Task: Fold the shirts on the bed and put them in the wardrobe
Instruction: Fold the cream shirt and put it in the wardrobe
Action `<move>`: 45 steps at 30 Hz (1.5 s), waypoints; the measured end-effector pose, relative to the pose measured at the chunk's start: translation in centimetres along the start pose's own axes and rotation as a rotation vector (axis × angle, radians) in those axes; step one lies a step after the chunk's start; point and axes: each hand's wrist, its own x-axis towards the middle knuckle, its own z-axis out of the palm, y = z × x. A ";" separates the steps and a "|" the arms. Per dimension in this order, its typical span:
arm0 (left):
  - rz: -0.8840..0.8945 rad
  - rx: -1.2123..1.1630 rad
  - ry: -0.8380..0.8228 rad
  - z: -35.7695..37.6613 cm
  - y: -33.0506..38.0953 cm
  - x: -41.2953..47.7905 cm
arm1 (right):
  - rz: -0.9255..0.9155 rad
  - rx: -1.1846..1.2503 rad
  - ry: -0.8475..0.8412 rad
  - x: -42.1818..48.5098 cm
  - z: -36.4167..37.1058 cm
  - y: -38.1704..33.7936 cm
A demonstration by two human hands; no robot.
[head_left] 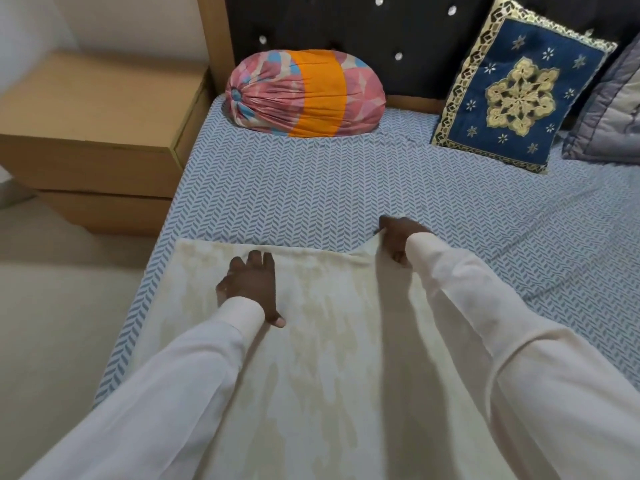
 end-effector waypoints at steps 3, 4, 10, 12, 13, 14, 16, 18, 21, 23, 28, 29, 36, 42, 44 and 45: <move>-0.006 -0.001 -0.002 0.2 -0.2 0.3 | 0.086 -0.067 0.076 0.9 -0.3 -0.6; -0.009 -0.001 0.004 0.2 -0.2 0.3 | 0.106 -0.074 0.089 0.7 -0.2 -1.0; -0.016 0.009 0.006 0.2 -0.1 0.7 | -0.134 0.060 0.175 0.3 0.7 -4.4; -0.019 0.022 0.020 0.1 -0.1 0.9 | -0.238 -0.001 0.020 -0.1 1.0 -5.2; -0.025 0.032 0.012 0.0 -0.2 0.8 | -0.276 -0.021 -0.026 -0.2 1.1 -5.5; -0.024 0.045 -0.004 -0.1 -0.2 0.9 | -0.267 -0.019 -0.082 -0.3 0.9 -5.7; 0.006 0.085 -0.043 -0.4 -0.7 1.2 | -0.217 0.051 -0.181 0.2 0.8 -5.8; 0.073 0.068 -0.030 -1.2 -2.0 2.0 | -0.216 0.024 -0.265 0.7 0.7 -5.8; 0.106 -0.033 0.143 -2.7 -6.1 4.4 | -0.232 0.028 -0.316 0.7 0.3 -5.9; 0.047 -0.008 0.185 -3.4 -9.4 6.1 | -0.224 0.074 -0.309 0.9 0.2 -5.9; 0.088 0.215 0.093 -3.8 -14.3 8.2 | -0.233 0.068 -0.331 1.4 0.4 -5.6; 0.120 0.231 0.077 -4.0 -14.6 8.5 | -0.237 0.067 -0.353 1.4 0.4 -5.6; 0.140 0.086 0.064 -5.4 -16.7 9.3 | -0.102 0.097 -0.238 1.5 1.7 -5.0; 0.111 0.044 0.238 -3.4 -17.2 9.5 | -0.031 -0.028 -0.132 1.8 2.9 -5.8; 0.076 -0.025 0.352 -2.2 -17.2 9.3 | -0.024 -0.045 -0.093 1.7 3.3 -5.9; 0.060 -0.085 0.397 -1.6 -17.3 9.3 | -0.007 -0.065 -0.085 1.6 3.4 -6.0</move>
